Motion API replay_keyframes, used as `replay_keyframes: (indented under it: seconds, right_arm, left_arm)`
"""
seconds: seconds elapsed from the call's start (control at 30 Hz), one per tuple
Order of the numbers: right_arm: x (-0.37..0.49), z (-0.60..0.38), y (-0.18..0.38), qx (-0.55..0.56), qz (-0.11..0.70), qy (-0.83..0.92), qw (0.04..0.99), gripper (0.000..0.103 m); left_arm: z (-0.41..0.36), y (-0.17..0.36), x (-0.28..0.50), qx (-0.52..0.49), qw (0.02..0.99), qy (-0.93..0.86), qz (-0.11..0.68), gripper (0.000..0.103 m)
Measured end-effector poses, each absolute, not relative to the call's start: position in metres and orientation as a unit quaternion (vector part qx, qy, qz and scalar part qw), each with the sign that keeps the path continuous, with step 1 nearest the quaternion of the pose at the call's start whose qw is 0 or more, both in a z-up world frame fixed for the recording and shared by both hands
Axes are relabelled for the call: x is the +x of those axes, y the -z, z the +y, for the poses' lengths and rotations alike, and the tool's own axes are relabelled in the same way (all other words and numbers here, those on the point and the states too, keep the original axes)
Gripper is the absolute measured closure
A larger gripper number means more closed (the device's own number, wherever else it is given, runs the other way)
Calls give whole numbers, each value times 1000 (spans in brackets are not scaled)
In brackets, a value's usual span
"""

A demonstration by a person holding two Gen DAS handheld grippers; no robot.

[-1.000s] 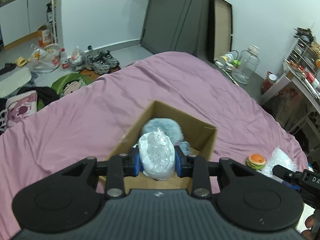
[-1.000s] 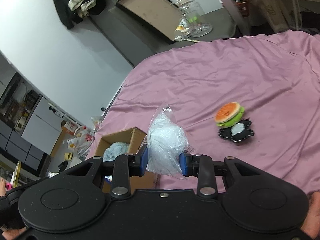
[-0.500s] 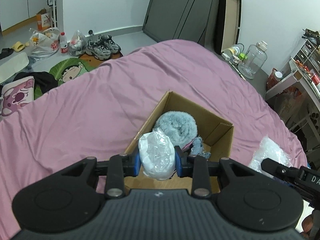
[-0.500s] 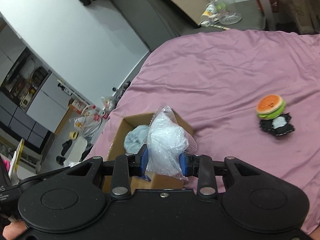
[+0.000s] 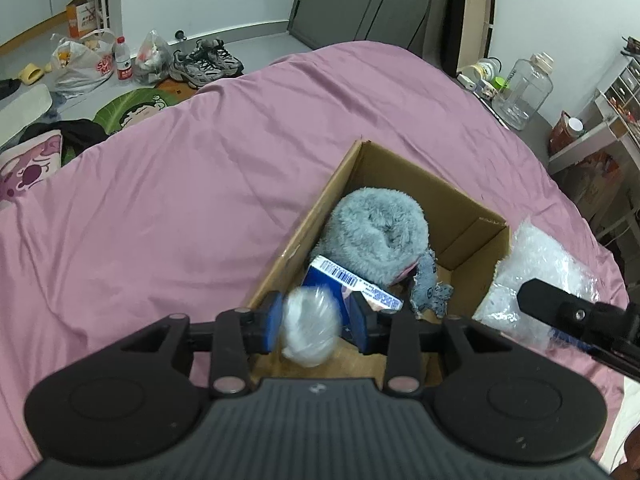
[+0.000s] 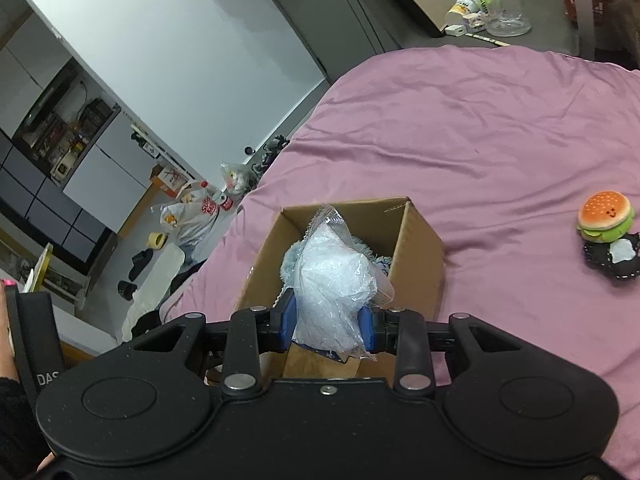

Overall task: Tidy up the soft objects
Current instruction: 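Open the left gripper to drop the white cloth into the box while the right gripper releases the fluff bag, then close the right gripper on the black-and-white plush while the left gripper moves to the burger plush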

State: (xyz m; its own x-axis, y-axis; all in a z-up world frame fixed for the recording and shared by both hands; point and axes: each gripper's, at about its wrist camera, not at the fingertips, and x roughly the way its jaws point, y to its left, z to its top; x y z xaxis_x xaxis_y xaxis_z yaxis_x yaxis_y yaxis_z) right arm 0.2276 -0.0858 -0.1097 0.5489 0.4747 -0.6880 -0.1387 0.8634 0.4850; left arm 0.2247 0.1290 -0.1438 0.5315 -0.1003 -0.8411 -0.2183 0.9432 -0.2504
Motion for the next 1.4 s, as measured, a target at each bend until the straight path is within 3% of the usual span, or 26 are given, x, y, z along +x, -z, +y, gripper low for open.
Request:
replay_keyframes:
  seconds: [0.43,0.6,0.87,0.97,1.17,1.4]
  right_arm:
    - [230,-57,125,141,469,-177,854,67]
    - [225,-64,118,150,458,-174,859,48]
    - [224,-99,98,149,451,-152,867,46]
    - [225,-117,89,148,446,-137,872,43]
    - [224,-157,75,143,436,-128,879,31]
    - [217,-215,86,203,420,-110,878,31]
  left_arm:
    - [136,139,222,-181,862,-24,472,63]
    - [135,136,221,-181,862,-28,474,63]
    - [122,124,216,-168,866,-32,470,36]
    - [112,116,215,-159,871,-31,464,33]
    - [92,105,214,-143,876,-29,460,32]
    - [58,90,212,-118,885,-20,449,32]
